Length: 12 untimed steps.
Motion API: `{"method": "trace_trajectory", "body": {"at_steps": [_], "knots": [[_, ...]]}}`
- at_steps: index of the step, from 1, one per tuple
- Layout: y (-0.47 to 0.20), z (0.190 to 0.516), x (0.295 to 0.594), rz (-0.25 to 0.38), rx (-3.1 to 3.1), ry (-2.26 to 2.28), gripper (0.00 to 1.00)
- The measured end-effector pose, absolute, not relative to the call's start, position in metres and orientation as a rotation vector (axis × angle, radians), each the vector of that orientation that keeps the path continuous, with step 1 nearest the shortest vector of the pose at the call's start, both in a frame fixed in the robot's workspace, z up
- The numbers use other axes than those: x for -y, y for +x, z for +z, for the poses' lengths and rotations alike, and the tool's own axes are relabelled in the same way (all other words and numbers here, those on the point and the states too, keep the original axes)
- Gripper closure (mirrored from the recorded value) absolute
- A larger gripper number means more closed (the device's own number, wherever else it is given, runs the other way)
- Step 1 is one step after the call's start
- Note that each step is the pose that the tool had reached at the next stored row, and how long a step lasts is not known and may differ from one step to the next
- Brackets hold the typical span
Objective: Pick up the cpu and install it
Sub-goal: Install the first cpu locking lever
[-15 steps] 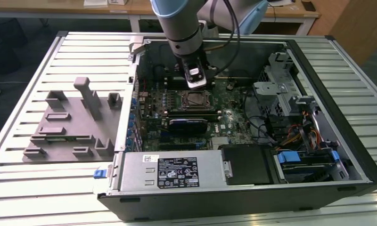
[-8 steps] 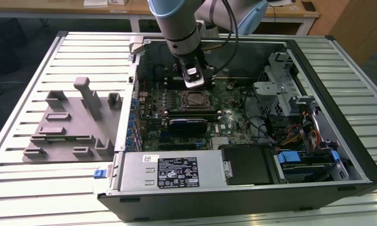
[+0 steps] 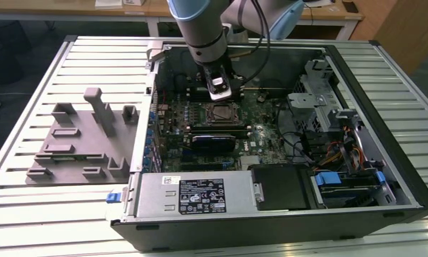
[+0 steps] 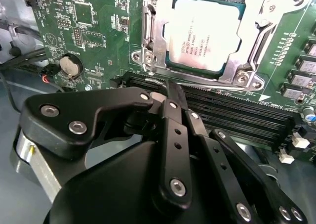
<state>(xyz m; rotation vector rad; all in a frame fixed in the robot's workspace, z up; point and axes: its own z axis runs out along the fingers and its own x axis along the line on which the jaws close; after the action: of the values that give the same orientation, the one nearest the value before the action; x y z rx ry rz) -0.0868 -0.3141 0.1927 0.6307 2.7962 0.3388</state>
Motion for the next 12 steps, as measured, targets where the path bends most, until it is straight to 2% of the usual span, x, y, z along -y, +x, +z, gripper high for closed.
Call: {"method": "trace_trajectory", "body": {"at_steps": [12], "knots": [[-0.0847, 0.189, 0.3144, 0.338, -2.796, 0.631, 0.89]]}}
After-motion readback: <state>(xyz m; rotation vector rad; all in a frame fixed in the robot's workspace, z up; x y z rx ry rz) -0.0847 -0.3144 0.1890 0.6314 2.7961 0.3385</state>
